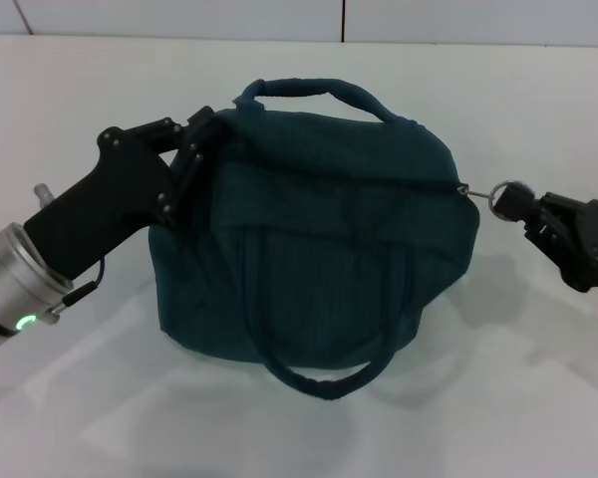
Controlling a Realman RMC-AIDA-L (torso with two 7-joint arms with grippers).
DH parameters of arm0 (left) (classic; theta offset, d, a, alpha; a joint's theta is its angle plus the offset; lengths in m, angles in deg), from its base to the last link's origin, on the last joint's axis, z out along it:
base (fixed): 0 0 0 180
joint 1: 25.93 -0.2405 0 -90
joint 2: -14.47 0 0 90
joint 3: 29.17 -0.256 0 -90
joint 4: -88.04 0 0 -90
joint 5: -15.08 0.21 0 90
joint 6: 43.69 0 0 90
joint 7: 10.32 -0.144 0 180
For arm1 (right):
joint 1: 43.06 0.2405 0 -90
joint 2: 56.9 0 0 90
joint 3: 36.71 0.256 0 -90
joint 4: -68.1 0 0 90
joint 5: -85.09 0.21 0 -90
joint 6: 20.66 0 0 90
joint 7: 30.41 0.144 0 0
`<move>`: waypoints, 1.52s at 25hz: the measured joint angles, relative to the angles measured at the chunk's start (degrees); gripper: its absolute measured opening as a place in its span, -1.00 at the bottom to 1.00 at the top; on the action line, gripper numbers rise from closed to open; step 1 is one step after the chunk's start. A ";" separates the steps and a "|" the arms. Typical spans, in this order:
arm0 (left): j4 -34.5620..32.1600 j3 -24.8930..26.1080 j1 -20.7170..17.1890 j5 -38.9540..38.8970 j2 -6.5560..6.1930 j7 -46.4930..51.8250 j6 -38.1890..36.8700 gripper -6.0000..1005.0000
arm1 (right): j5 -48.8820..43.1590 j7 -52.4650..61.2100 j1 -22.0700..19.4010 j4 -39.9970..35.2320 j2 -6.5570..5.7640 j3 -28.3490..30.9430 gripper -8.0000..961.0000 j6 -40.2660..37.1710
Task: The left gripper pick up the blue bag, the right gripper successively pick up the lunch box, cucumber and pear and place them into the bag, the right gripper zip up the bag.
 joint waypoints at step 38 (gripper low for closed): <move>-0.80 -0.98 0.61 -3.86 -0.13 8.35 -0.52 -0.75 | -0.35 -0.43 -0.93 2.14 0.01 -1.18 -0.96 7.15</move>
